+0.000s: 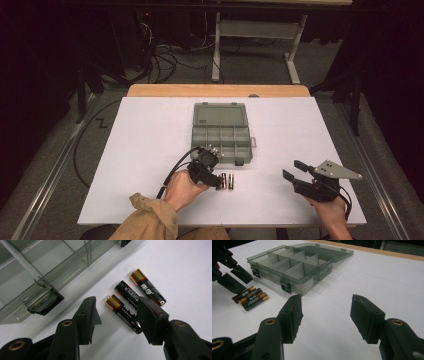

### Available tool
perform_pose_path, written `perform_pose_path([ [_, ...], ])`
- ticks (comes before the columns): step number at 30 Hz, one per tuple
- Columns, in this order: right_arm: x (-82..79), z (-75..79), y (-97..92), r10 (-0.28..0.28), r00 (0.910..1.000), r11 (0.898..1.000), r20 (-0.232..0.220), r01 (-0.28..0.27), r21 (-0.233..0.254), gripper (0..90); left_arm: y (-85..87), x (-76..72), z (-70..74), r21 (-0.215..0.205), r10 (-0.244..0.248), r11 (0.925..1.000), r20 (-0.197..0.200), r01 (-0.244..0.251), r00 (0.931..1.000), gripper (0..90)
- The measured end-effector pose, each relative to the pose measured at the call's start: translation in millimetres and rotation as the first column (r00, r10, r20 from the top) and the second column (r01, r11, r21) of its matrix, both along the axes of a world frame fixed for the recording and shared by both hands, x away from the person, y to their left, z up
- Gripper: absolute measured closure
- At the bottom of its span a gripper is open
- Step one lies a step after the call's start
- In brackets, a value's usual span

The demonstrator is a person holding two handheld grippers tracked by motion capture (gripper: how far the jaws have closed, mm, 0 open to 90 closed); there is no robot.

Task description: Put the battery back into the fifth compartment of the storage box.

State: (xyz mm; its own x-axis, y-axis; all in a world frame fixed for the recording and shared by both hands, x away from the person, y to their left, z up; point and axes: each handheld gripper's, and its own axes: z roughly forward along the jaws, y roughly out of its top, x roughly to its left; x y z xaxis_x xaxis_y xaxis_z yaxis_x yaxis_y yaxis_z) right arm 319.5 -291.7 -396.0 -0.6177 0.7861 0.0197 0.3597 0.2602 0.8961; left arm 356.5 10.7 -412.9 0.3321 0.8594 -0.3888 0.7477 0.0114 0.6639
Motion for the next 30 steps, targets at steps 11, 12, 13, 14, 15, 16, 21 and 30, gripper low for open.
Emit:
perform_pose_path([
  [11,-0.3,0.0,0.9,0.005,1.0000,1.000,0.002,-0.005,-0.002,44.1,-1.5,0.9,-2.4,0.008,-0.002,1.0000,-0.030,0.002,0.9996,52.3],
  [12,-0.6,0.2,1.1,0.005,1.0000,1.000,0.004,-0.005,-0.001,44.1,-1.5,0.4,-2.2,0.007,-0.004,1.0000,-0.034,0.004,0.9994,52.6],
  [13,-0.9,0.6,1.3,0.006,1.0000,1.000,0.005,-0.006,-0.002,44.1,-1.5,0.0,-2.1,0.006,-0.003,1.0000,-0.041,0.003,0.9992,53.1],
  [14,-1.0,0.8,1.2,0.006,1.0000,1.000,0.006,-0.006,-0.002,44.1,-1.7,-0.3,-2.3,0.007,0.000,1.0000,-0.041,0.001,0.9991,53.5],
  [15,-1.3,1.0,1.2,0.006,1.0000,1.000,0.005,-0.006,0.000,44.1,-1.6,-0.6,-2.4,0.011,-0.003,0.9999,-0.043,0.003,0.9991,54.2],
  [16,-1.3,1.1,1.0,0.006,1.0000,1.000,0.005,-0.006,0.001,44.1,-1.7,-0.6,-2.4,0.011,-0.001,0.9999,-0.043,0.001,0.9991,54.9],
  [21,-0.3,0.3,1.4,0.009,1.0000,1.000,0.003,-0.009,-0.002,44.0,-0.9,-0.3,-2.3,0.015,-0.001,0.9999,-0.050,0.001,0.9987,58.5],
  [30,-0.8,0.2,3.1,0.017,0.9998,1.000,0.002,-0.017,-0.007,43.9,0.8,-1.1,-3.4,0.046,-0.001,0.9990,-0.048,0.004,0.9988,64.6],
])
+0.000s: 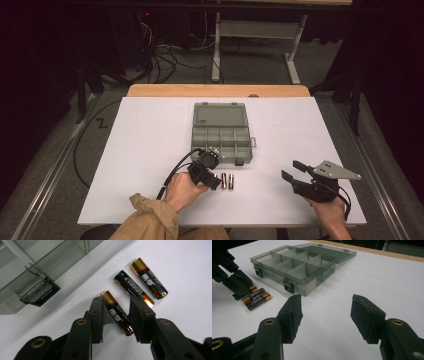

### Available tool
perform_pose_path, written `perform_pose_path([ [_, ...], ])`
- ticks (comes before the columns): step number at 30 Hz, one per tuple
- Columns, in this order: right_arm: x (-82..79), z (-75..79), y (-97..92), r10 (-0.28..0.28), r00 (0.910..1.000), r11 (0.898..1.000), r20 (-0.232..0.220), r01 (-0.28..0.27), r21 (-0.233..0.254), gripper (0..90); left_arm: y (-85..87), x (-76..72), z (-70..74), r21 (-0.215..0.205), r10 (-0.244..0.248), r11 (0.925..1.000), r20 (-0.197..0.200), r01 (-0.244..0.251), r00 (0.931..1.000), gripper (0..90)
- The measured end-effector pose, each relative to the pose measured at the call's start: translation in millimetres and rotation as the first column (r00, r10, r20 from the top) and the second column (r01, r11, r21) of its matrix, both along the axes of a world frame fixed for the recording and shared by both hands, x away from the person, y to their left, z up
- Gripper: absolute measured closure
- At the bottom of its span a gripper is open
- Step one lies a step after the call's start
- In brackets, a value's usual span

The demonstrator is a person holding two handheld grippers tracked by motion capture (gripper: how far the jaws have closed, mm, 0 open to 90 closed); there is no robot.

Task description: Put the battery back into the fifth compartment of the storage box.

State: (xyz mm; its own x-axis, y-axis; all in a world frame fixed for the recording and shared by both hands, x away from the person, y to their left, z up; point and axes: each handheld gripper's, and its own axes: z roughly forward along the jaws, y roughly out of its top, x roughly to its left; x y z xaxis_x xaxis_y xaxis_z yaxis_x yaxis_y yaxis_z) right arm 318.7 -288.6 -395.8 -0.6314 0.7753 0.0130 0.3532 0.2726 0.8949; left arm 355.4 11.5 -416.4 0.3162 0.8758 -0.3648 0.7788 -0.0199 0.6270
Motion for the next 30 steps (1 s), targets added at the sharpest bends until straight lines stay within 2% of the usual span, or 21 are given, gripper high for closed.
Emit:
perform_pose_path([
  [7,-0.1,-0.4,0.9,0.003,1.0000,1.000,0.002,-0.003,0.000,43.9,1.5,1.0,-2.2,0.007,-0.014,0.9999,-0.003,0.014,0.9999,66.8],
  [17,-1.6,-1.0,0.5,0.005,1.0000,1.000,0.008,-0.005,0.006,43.8,0.5,-3.8,-6.1,0.060,-0.062,0.9963,0.019,0.061,0.9979,74.9],
  [30,-4.9,-1.3,-4.5,0.000,0.9998,1.000,0.018,0.000,0.023,43.7,2.2,-1.9,-5.1,0.050,-0.059,0.9970,0.004,0.059,0.9983,75.9],
])
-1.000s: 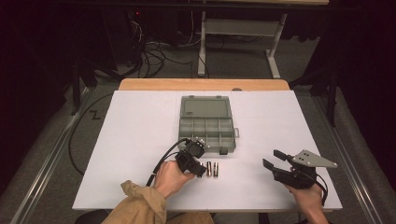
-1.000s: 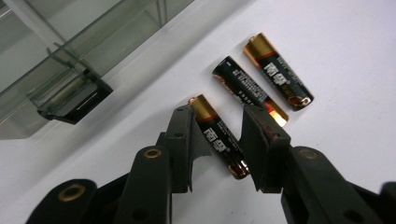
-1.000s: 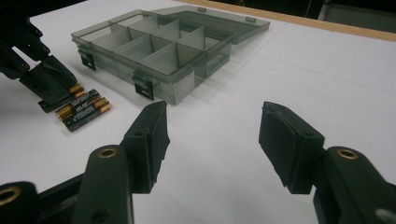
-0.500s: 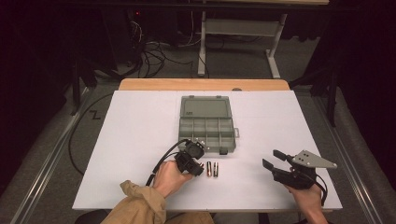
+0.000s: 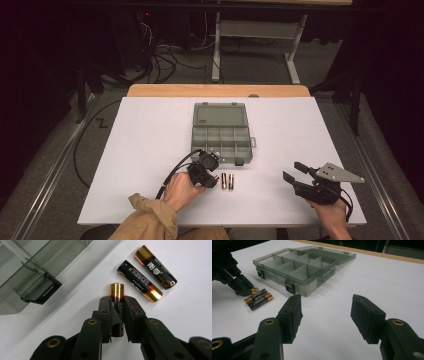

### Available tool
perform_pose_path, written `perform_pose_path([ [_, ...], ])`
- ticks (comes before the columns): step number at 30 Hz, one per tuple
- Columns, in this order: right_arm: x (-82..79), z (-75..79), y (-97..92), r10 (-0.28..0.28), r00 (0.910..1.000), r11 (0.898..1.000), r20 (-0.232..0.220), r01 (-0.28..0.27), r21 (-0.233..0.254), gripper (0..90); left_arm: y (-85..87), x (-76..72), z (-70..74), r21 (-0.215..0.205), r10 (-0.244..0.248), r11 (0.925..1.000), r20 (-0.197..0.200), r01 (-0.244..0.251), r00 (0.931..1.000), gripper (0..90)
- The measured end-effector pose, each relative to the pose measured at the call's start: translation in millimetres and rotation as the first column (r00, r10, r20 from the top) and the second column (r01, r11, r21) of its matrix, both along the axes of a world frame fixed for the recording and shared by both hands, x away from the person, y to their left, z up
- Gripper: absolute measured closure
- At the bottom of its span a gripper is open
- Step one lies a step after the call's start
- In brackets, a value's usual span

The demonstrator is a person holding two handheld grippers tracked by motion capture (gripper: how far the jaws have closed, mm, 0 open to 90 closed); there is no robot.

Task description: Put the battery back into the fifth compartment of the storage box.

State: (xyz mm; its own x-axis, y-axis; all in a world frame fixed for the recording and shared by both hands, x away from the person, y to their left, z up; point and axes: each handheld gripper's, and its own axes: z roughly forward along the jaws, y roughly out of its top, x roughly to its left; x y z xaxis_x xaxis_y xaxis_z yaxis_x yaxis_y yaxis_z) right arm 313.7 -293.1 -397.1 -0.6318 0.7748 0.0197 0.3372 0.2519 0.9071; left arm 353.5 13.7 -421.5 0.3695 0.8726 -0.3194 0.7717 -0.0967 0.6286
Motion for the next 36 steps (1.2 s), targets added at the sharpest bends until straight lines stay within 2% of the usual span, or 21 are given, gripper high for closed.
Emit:
perform_pose_path([
  [4,0.8,-0.8,0.1,0.003,1.0000,1.000,-0.003,-0.003,-0.003,43.5,2.7,1.0,1.1,-0.003,0.000,1.0000,-0.007,0.000,1.0000,76.0],
  [14,1.1,-2.1,1.0,0.008,1.0000,1.000,-0.006,-0.008,-0.003,43.2,12.0,2.4,9.9,-0.027,0.012,0.9996,0.009,-0.012,0.9999,76.1],
  [24,1.8,-2.2,0.0,0.006,1.0000,1.000,-0.005,-0.006,0.009,42.3,18.6,9.2,26.8,-0.047,0.004,0.9989,0.039,-0.002,0.9992,76.1],
  [27,1.9,-2.2,0.1,0.007,1.0000,1.000,-0.002,-0.007,0.007,42.3,20.7,10.7,30.5,-0.057,-0.008,0.9983,0.032,0.010,0.9994,76.1],
  [36,2.0,-2.1,-0.2,0.004,1.0000,1.000,0.005,-0.004,0.006,42.4,24.7,16.7,40.1,-0.068,-0.001,0.9977,0.039,0.004,0.9993,76.1],
])
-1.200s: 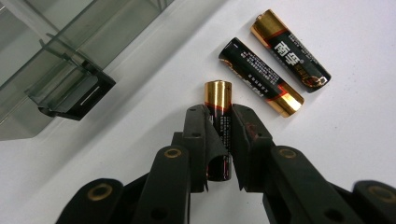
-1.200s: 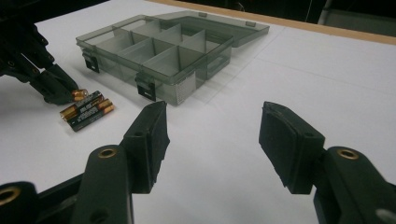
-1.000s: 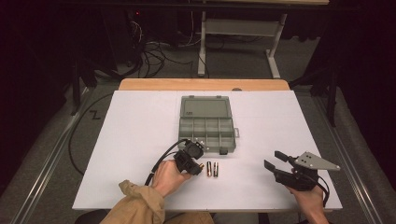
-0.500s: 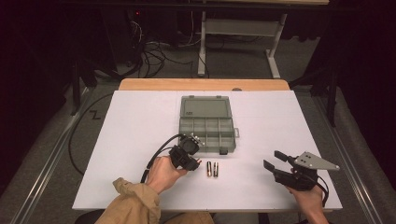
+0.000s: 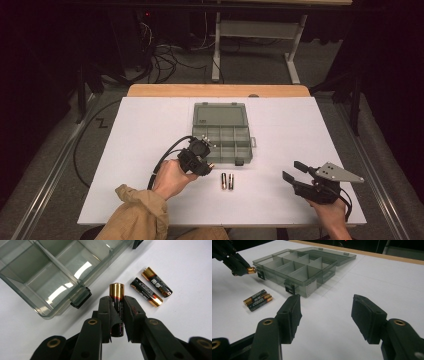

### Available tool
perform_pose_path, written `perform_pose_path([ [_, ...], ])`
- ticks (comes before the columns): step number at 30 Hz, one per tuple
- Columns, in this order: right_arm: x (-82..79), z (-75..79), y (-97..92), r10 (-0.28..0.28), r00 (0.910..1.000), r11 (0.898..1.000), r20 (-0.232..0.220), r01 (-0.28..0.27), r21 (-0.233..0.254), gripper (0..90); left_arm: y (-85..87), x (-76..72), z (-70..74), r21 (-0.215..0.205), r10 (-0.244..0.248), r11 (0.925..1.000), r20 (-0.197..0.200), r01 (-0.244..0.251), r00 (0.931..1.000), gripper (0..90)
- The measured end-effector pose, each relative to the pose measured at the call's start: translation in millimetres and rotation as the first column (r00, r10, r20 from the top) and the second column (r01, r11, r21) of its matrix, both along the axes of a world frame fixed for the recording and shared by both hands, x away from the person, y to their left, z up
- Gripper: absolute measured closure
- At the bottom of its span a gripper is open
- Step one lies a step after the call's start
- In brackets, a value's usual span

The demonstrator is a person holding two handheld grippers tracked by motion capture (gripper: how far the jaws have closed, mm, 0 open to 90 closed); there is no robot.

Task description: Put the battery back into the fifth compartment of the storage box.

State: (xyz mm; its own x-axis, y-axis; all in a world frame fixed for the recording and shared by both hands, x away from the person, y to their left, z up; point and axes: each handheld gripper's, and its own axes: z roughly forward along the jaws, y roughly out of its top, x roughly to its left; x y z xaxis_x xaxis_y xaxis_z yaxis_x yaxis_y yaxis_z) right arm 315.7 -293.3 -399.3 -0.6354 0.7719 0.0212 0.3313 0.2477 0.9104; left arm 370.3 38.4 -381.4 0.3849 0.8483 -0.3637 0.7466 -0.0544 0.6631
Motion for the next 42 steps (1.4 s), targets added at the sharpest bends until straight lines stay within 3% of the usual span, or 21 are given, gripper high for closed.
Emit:
perform_pose_path([
  [13,-0.3,0.6,-1.7,-0.001,1.0000,1.000,0.008,0.001,0.012,42.7,3.5,8.6,14.8,-0.007,-0.005,1.0000,0.011,0.005,0.9999,76.1],
  [18,-0.6,0.9,-2.0,-0.003,0.9999,1.000,0.010,0.003,0.012,42.7,5.5,14.8,20.4,0.008,0.021,0.9997,0.020,-0.021,0.9996,76.2],
  [20,-0.7,1.2,-2.3,-0.005,0.9999,1.000,0.011,0.005,0.012,42.5,6.8,17.1,23.3,-0.014,0.021,0.9997,0.015,-0.021,0.9997,76.2],
  [21,-0.8,1.3,-2.3,-0.006,0.9999,1.000,0.013,0.006,0.011,42.5,7.9,18.1,23.8,-0.005,0.020,0.9998,0.015,-0.020,0.9997,76.2],
  [27,-1.3,1.7,-1.5,-0.005,0.9999,1.000,0.015,0.005,0.005,42.3,14.5,26.6,23.5,0.006,0.047,0.9989,0.009,-0.047,0.9989,76.2],
  [34,-1.2,1.3,-0.7,-0.003,0.9999,1.000,0.015,0.003,-0.002,42.3,17.2,35.1,26.2,0.040,0.043,0.9982,0.031,-0.044,0.9986,76.1],
  [42,-1.3,1.4,-0.5,-0.002,0.9998,1.000,0.017,0.002,-0.003,42.4,19.1,48.3,20.0,0.040,0.076,0.9963,0.017,-0.076,0.9970,76.1],
])
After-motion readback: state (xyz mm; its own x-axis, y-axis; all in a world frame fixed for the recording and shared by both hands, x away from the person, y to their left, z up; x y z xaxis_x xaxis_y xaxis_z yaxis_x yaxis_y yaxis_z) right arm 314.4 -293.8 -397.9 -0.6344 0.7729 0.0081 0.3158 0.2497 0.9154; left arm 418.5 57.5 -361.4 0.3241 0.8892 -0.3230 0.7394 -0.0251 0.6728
